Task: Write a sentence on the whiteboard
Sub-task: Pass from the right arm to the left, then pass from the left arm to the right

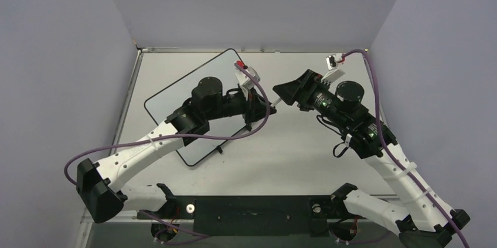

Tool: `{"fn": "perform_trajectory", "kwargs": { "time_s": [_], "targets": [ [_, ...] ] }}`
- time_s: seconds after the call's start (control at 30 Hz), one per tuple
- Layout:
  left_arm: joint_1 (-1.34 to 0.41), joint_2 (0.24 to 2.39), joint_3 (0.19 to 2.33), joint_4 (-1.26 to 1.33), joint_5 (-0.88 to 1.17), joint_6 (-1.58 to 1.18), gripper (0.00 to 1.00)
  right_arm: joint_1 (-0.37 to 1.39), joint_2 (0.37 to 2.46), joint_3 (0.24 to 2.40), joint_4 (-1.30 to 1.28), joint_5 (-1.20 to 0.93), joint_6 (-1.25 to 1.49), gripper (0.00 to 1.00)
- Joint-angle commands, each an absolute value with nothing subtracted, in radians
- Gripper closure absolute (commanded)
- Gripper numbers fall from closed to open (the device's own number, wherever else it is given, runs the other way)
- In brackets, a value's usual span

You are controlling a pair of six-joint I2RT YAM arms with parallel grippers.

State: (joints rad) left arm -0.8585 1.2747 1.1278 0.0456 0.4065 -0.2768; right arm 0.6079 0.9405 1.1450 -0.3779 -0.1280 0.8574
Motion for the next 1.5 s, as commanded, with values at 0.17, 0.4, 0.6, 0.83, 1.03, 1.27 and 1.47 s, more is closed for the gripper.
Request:
{"fn": "perform_trajectory", "kwargs": {
  "time_s": [0.17, 0.4, 0.6, 0.83, 1.03, 1.27, 1.47],
  "targets": [
    [-0.706, 1.138, 1.227, -0.078, 0.802, -0.234, 1.0, 0.566, 0.919, 1.221, -0.354, -0.562, 0.697, 0.34],
    [-0.684, 1.127, 1.263, -0.11, 0.943, -0.233, 1.0, 0.566, 0.93, 1.22, -0.328, -0.627, 0.676, 0.35],
    [-0.684, 1.151, 1.309, -0.197, 0.962, -0.19, 1.0, 0.571, 0.948, 1.215, -0.259, -0.687, 0.693, 0.35],
    [-0.684, 1.201, 1.326, -0.22, 0.97, -0.176, 1.0, 0.581, 0.957, 1.203, -0.195, -0.734, 0.708, 0.4],
    [-0.684, 1.255, 1.357, -0.226, 0.987, -0.163, 1.0, 0.597, 0.984, 1.194, -0.174, -0.752, 0.711, 0.57],
    [-0.683, 1.302, 1.425, -0.326, 1.0, -0.096, 1.0, 0.603, 0.989, 1.166, -0.179, -0.812, 0.689, 0.67],
    [-0.682, 1.327, 1.501, -0.492, 1.008, -0.007, 1.0, 0.603, 0.976, 1.168, -0.262, -0.817, 0.621, 0.64]
  ]
}}
